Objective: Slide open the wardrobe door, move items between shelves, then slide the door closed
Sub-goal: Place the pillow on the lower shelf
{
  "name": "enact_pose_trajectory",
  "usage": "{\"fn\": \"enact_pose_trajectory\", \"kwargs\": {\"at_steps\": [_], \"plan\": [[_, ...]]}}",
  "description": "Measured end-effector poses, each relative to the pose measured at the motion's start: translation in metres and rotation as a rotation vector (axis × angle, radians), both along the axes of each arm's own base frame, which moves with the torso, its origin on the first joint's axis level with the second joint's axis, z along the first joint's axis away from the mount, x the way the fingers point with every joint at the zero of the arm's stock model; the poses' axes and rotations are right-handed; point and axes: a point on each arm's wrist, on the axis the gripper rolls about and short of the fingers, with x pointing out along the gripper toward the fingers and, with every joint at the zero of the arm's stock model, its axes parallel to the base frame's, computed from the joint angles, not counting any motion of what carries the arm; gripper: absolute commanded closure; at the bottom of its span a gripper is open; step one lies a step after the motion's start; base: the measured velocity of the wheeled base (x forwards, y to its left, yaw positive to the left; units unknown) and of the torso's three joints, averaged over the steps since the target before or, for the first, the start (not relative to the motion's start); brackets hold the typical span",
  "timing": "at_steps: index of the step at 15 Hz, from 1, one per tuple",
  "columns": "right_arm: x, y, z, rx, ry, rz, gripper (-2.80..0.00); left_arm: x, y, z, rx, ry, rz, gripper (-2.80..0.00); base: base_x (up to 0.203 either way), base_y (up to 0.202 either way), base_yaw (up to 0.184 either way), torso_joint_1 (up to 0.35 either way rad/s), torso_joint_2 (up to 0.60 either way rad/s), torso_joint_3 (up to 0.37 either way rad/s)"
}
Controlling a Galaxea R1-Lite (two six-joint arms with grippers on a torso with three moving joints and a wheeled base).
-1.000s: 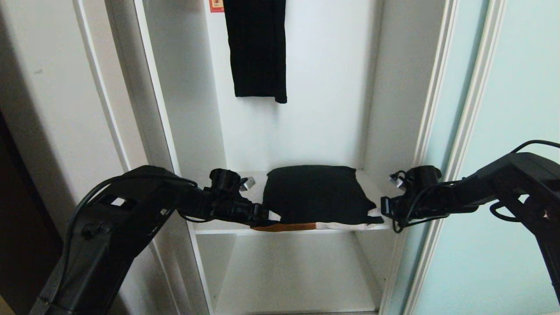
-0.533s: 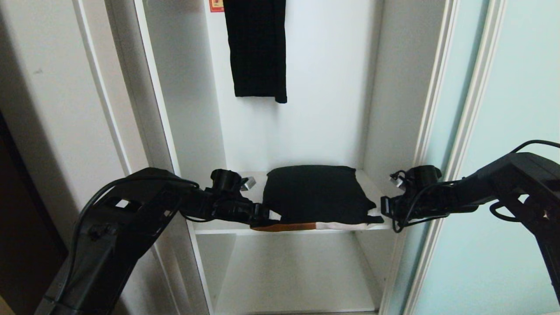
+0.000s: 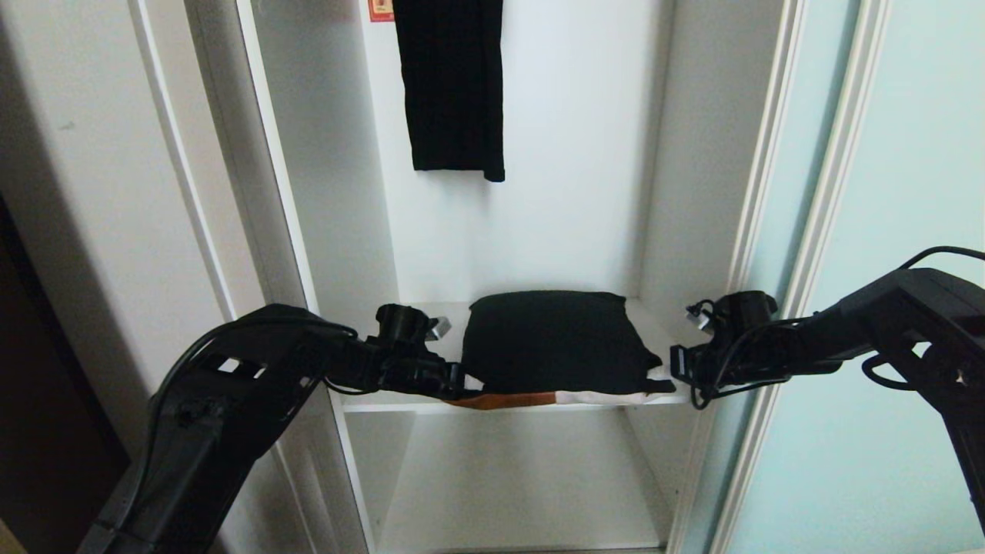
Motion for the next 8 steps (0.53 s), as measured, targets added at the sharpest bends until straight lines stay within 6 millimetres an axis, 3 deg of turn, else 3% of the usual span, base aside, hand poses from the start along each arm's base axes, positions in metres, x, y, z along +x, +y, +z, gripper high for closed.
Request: {"fn": "enact_pose_trajectory", "kwargs": {"at_steps": [8], "plan": [[-0.003,-0.001,0.001,-0.003,0.003,0.001,0.0,-0.002,-0.003,0.011,-0.025,0.025,0.053,0.0,0.0,0.0,0.0,0.0,0.0,0.0]]}}
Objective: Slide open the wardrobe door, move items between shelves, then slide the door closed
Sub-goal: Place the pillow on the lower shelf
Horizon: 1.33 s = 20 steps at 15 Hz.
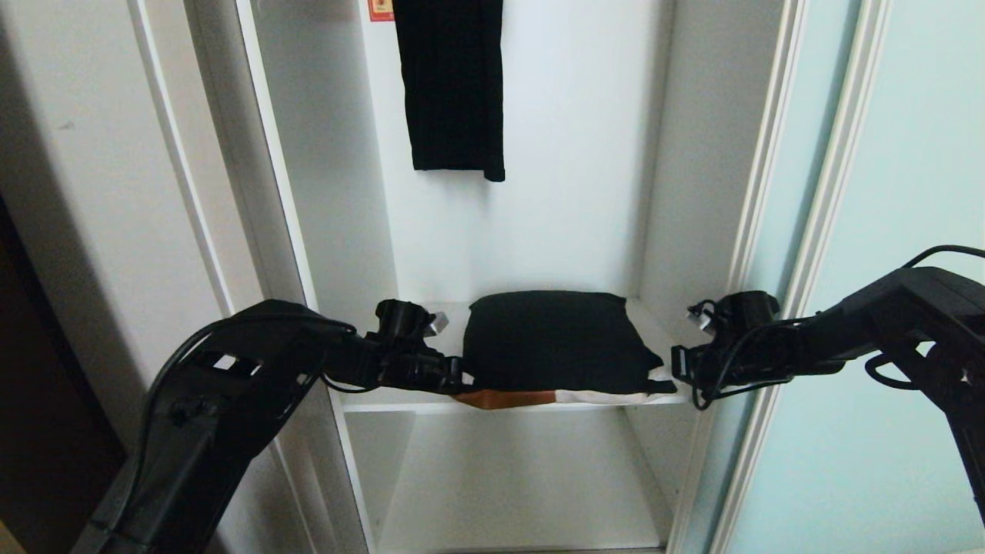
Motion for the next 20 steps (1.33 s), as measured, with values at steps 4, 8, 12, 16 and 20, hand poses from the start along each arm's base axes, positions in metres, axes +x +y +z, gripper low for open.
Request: {"fn": "enact_pose_trajectory", "kwargs": {"at_steps": [4,8,12,16,20], "plan": [[-0.009,0.002,0.006,-0.005,-0.008,0.01,0.0,-0.012,-0.004,0.016,0.023,-0.008,0.04,0.0,0.0,0.0,0.0,0.0,0.0,0.0],[-0.023,0.01,0.025,-0.007,-0.071,0.032,0.0,-0.034,0.001,0.049,-0.053,-0.073,0.095,0.0,0.0,0.0,0.0,0.0,0.0,0.0],[-0.044,0.027,0.048,-0.005,-0.085,0.07,0.0,-0.061,0.003,0.062,-0.068,-0.127,0.114,0.0,0.0,0.0,0.0,0.0,0.0,0.0],[-0.075,0.043,0.063,-0.006,-0.071,0.116,0.0,-0.086,-0.004,0.07,-0.046,-0.166,0.137,0.0,0.0,0.0,0.0,0.0,0.0,0.0],[-0.111,0.046,0.077,0.003,-0.067,0.142,0.0,-0.119,-0.002,0.087,-0.047,-0.192,0.123,0.0,0.0,0.0,0.0,0.0,0.0,0.0]]}}
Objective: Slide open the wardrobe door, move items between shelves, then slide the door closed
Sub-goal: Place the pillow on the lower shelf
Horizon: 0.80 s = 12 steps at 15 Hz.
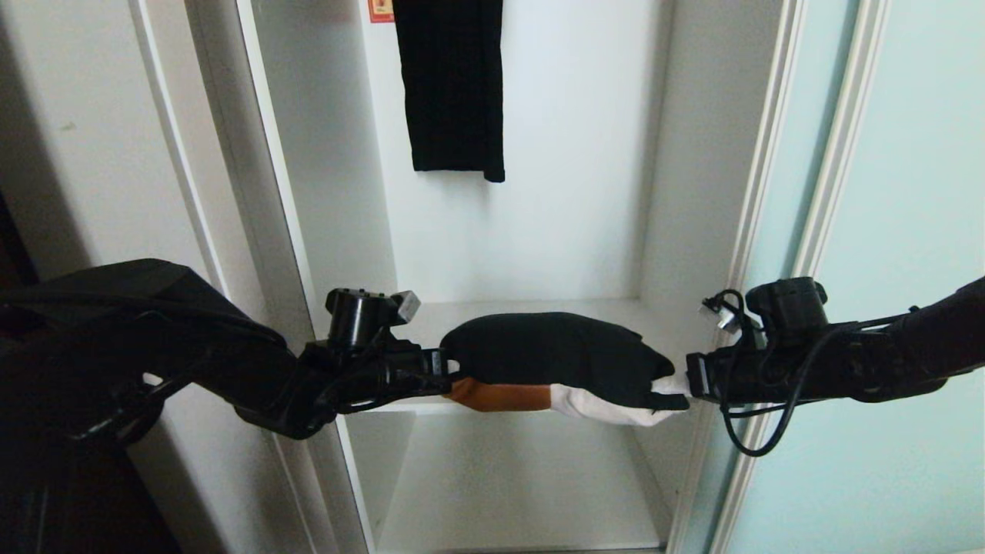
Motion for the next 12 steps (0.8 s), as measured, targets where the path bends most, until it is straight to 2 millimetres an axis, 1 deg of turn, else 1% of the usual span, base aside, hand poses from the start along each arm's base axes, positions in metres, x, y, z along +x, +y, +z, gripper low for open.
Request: {"fn": "enact_pose_trajectory", "kwargs": {"at_steps": [3,6,10,12], "plan": [[-0.018,0.001,0.003,0.035,-0.05,0.026,0.0,-0.027,-0.007,0.012,-0.027,-0.064,-0.038,0.0,0.0,0.0,0.0,0.0,0.0,0.0],[-0.036,0.001,0.012,0.064,-0.105,0.054,0.0,-0.051,-0.012,0.019,-0.037,-0.087,-0.075,0.0,0.0,0.0,0.0,0.0,0.0,0.0],[-0.063,0.0,0.032,0.119,-0.157,0.105,0.0,-0.079,-0.015,0.031,-0.049,-0.144,-0.102,0.0,0.0,0.0,0.0,0.0,0.0,0.0],[-0.075,-0.001,0.041,0.138,-0.166,0.1,0.0,-0.088,-0.017,0.038,-0.041,-0.173,-0.093,0.0,0.0,0.0,0.0,0.0,0.0,0.0]]}}
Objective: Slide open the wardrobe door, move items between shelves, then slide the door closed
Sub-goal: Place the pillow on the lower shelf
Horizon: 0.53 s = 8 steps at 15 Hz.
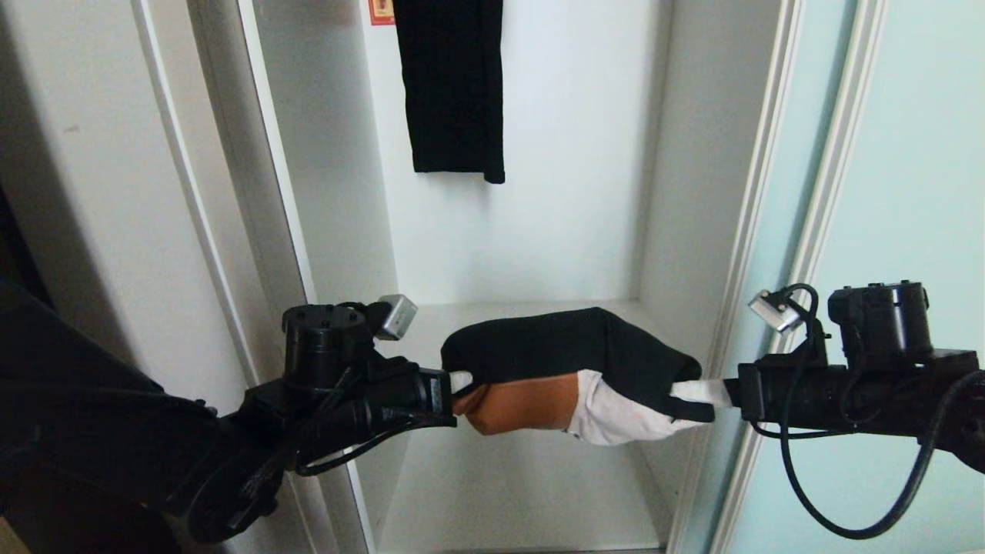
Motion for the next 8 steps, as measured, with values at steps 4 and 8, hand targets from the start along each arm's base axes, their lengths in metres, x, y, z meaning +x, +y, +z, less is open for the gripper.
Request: {"fn": "enact_pose_trajectory", "kwargs": {"at_steps": [4,8], "plan": [[-0.02,-0.002,0.017,0.013,-0.051,0.005,0.0,-0.013,-0.005,0.015,-0.005,-0.046,0.003,0.0,0.0,0.0,0.0,0.0,0.0,0.0],[-0.038,-0.004,0.029,0.091,-0.03,0.041,0.0,-0.031,-0.009,0.025,-0.015,-0.067,-0.028,0.0,0.0,0.0,0.0,0.0,0.0,0.0]]}}
